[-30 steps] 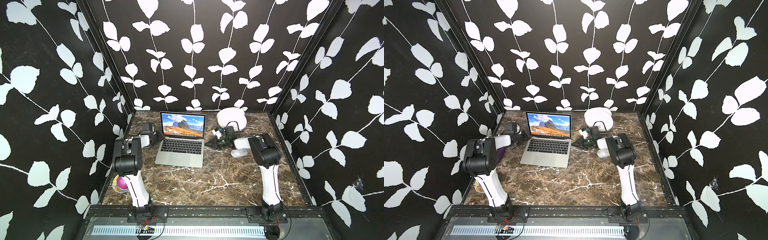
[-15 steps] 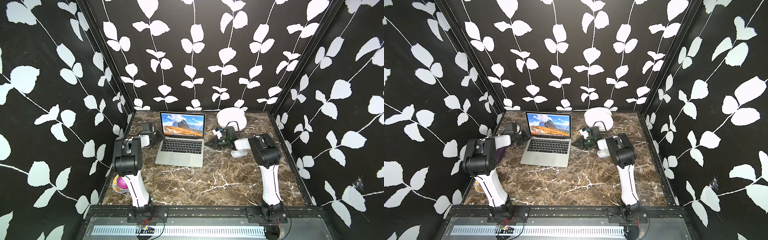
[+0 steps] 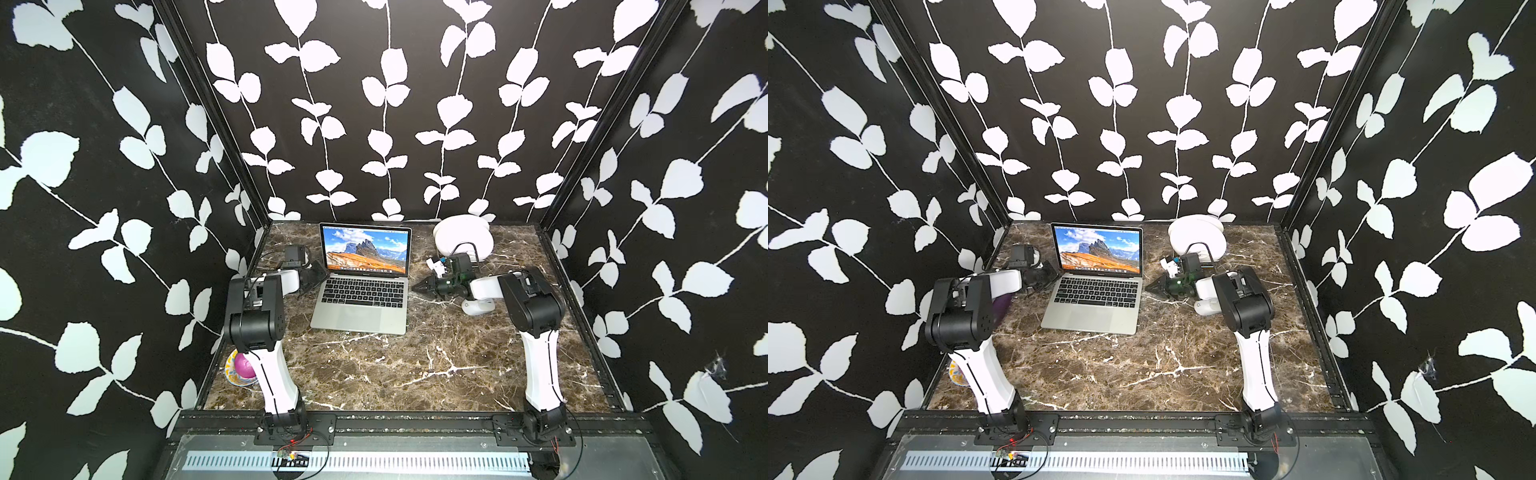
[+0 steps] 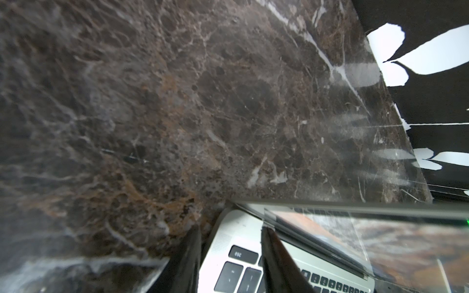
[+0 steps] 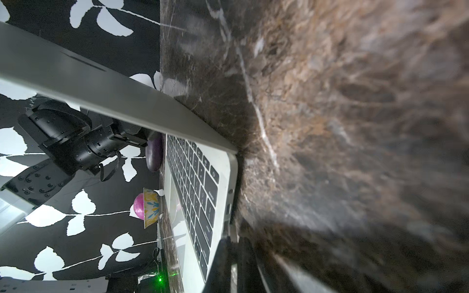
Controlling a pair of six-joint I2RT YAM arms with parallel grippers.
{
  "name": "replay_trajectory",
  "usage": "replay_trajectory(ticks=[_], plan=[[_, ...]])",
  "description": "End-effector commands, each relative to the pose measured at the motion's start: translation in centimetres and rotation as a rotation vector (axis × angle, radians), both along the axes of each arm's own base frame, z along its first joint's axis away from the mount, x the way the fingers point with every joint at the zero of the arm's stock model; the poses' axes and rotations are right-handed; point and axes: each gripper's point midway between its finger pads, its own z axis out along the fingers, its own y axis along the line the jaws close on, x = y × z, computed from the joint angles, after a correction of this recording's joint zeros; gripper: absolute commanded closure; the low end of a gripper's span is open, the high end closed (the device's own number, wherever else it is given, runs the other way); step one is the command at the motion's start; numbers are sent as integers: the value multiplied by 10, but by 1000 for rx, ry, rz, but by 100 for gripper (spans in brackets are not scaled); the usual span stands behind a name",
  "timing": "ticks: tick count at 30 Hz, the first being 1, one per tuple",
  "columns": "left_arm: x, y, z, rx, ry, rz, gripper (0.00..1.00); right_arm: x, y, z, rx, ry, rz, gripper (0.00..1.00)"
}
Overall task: Insert the wireless mouse receiver into the laptop
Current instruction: Insert the USB plug into the USB port.
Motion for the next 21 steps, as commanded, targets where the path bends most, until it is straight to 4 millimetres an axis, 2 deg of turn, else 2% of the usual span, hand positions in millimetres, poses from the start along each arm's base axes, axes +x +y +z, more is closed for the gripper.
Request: replay_trajectory(ticks=[1, 21], plan=[[-39, -17, -38, -32, 189, -46, 58, -17, -22, -54, -122, 166, -61, 100], [-38, -17, -37, -31, 189, -48, 58, -17, -7, -52, -11, 202, -34, 100]])
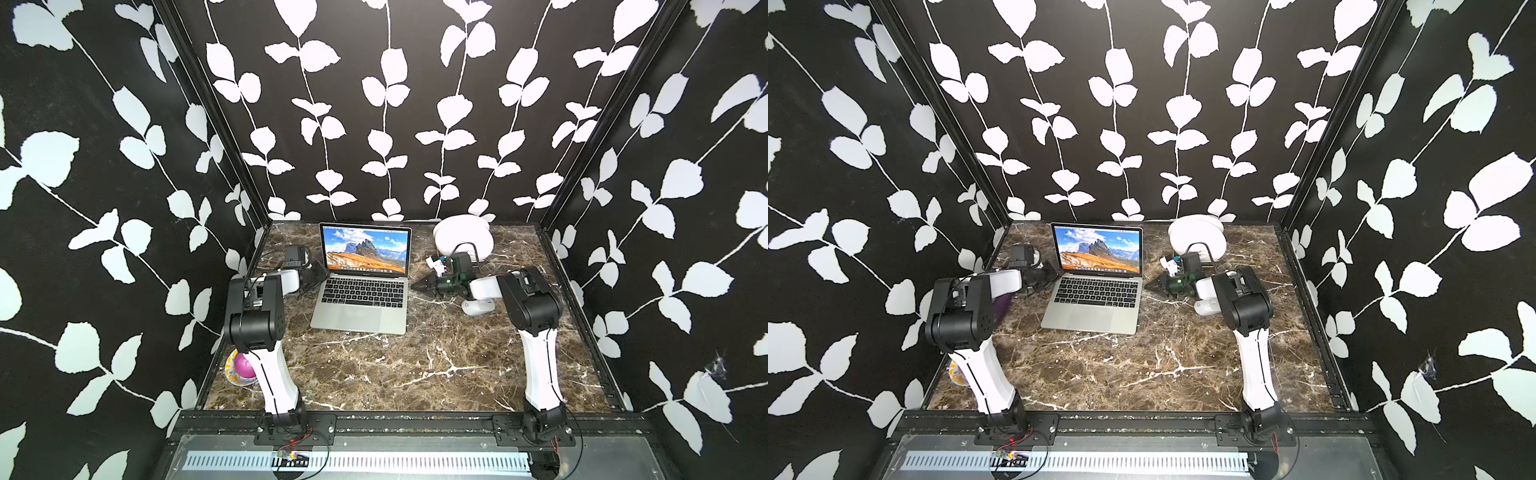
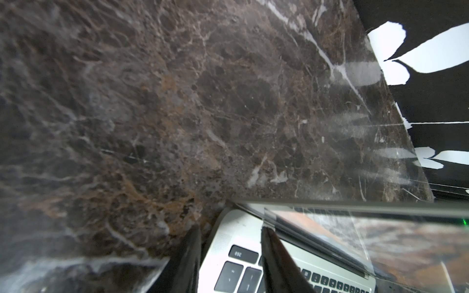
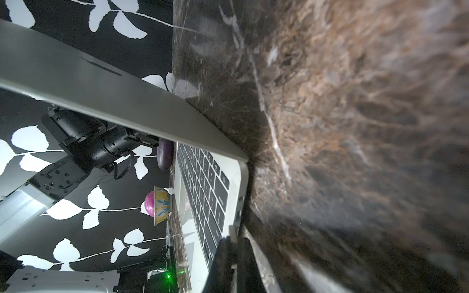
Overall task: Insert the wireless mouse receiver into the laptop
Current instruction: Insert the USB plug into the USB port.
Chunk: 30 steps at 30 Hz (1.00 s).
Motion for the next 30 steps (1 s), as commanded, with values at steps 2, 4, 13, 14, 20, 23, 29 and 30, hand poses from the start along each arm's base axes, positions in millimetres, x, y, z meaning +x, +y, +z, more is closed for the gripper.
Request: replay_trajectory(ticks=[2, 4, 13, 14, 20, 23, 29, 30], plan=[[-38, -17, -37, -32, 188, -44, 58, -21, -13, -60, -100, 194, -32, 100], [-38, -17, -36, -32, 186, -44, 58, -24, -14, -61, -118, 205, -24, 100], [-37, -17, -34, -33, 183, -45, 58, -27, -22, -64, -179, 219, -37, 100], [-37, -17, -34, -32, 183, -46, 58, -27, -21, -64, -176, 219, -33, 100], [-37, -17, -35, -33, 184, -46, 58, -25, -15, -59, -137, 212, -13, 100], [-37, -17, -34, -33, 183, -46, 58, -26, -13, -59, -122, 215, 3, 100], [-37, -17, -34, -31, 184, -50, 58, -28, -10, -57, -89, 222, 15, 100], [-37, -17, -34, -31, 184, -49, 58, -28, -10, -58, -91, 226, 16, 100]])
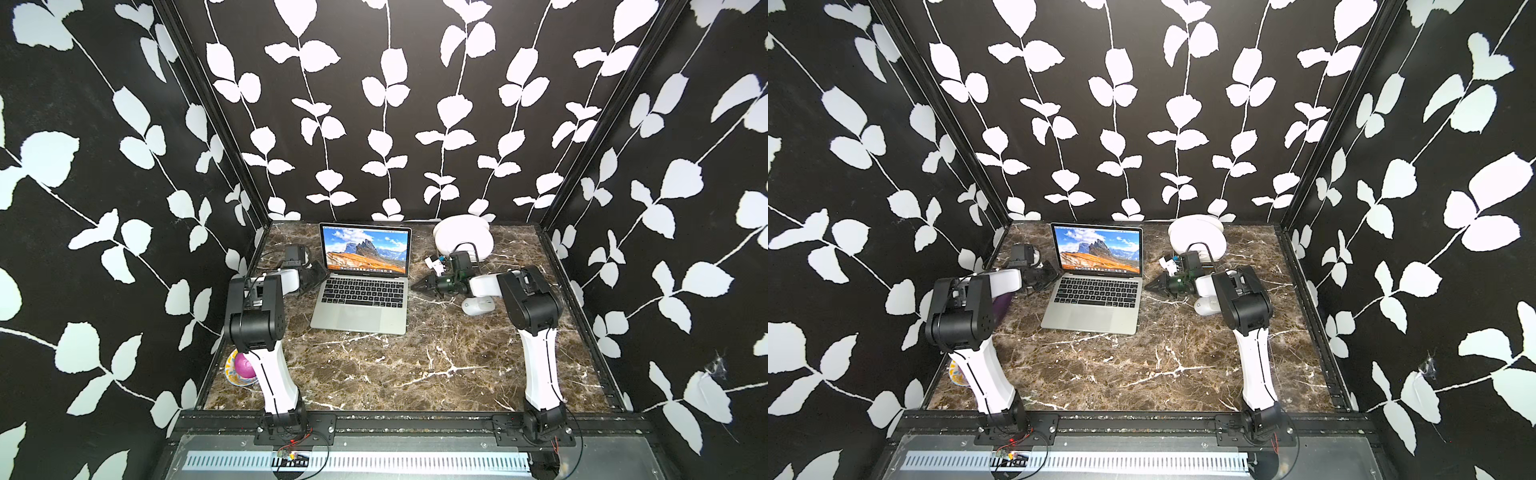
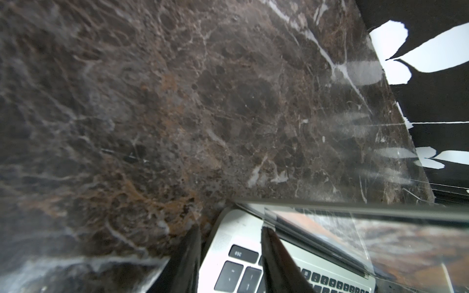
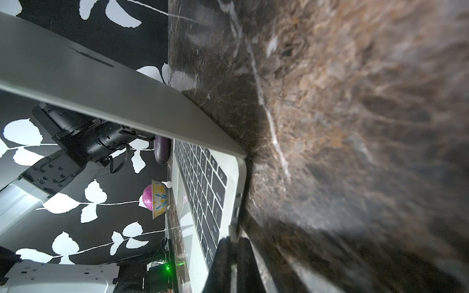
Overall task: Insert the wireless mouse receiver into the laptop
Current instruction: Insert the USB plug into the USB port.
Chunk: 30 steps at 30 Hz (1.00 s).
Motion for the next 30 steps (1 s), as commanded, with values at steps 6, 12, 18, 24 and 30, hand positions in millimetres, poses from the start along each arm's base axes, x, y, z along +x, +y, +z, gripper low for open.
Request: replay_trajectory(ticks=[6, 12, 18, 24, 30], plan=[[-37, -17, -35, -30, 179, -48, 58, -27, -14, -59, -114, 217, -16, 100], [-37, -17, -35, -28, 181, -48, 58, -25, -21, -62, -156, 222, -55, 100], [-37, -16, -34, -28, 181, -48, 59, -26, -17, -63, -151, 227, -46, 100], [-37, -17, -36, -29, 185, -48, 58, -24, -11, -62, -113, 221, -40, 100], [-37, -17, -37, -27, 187, -48, 58, -22, -4, -59, -33, 226, -40, 100]])
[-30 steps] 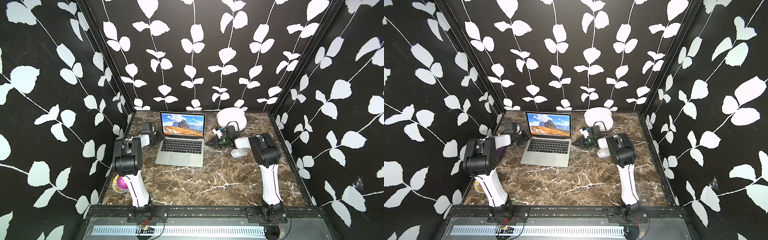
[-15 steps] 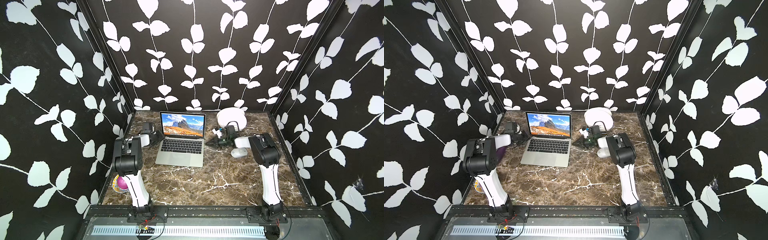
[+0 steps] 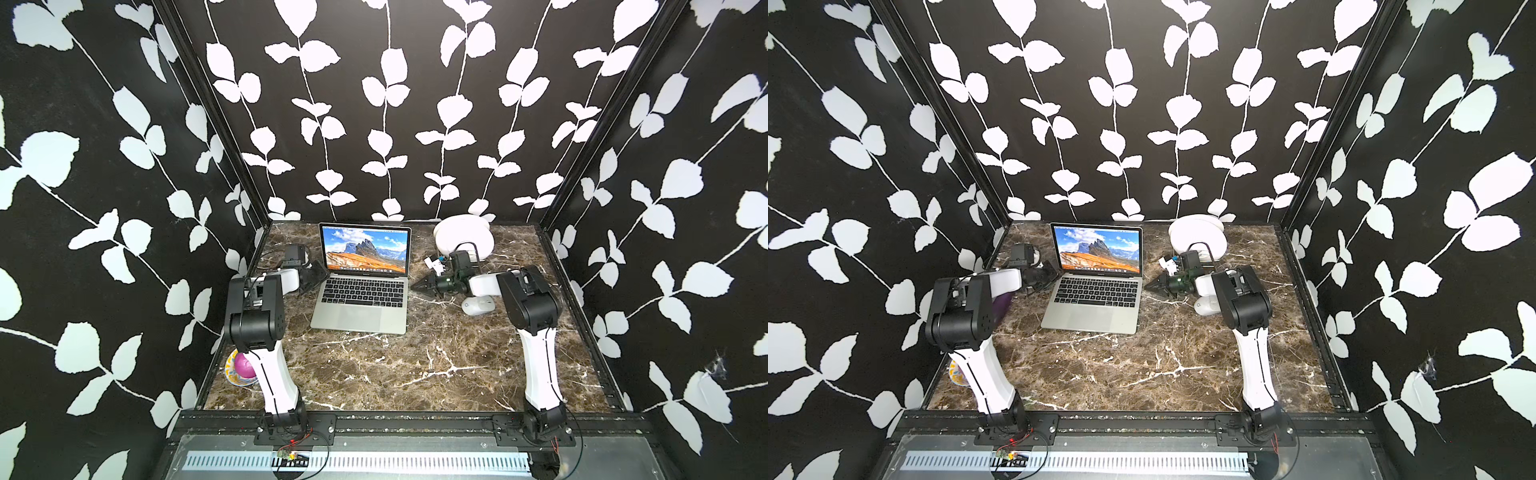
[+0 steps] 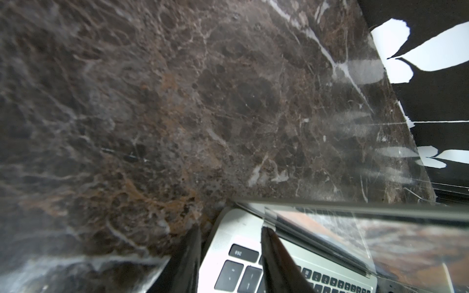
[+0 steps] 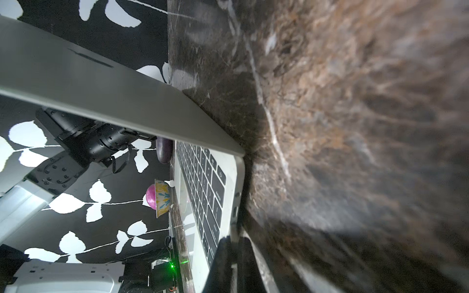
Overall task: Insert the wireless mouse receiver into the laptop
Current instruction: Insert the USB plug into the USB port.
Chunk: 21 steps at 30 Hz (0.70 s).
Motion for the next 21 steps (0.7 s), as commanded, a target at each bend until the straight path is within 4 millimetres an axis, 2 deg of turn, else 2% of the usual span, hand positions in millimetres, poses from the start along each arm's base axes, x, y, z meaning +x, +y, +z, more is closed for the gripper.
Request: replay_trajectory(ticks=[1, 6, 12, 21], plan=[[-37, -17, -36, -31, 182, -48, 58, -23, -5, -61, -50, 192, -33, 100], [-38, -17, -37, -29, 186, -49, 58, -24, -3, -58, -47, 186, -20, 100], [-38, -17, -39, -29, 191, -51, 58, -30, 9, -53, -36, 178, 28, 100], [-38, -18, -38, -30, 190, -54, 59, -40, 14, -55, -108, 145, 85, 100]])
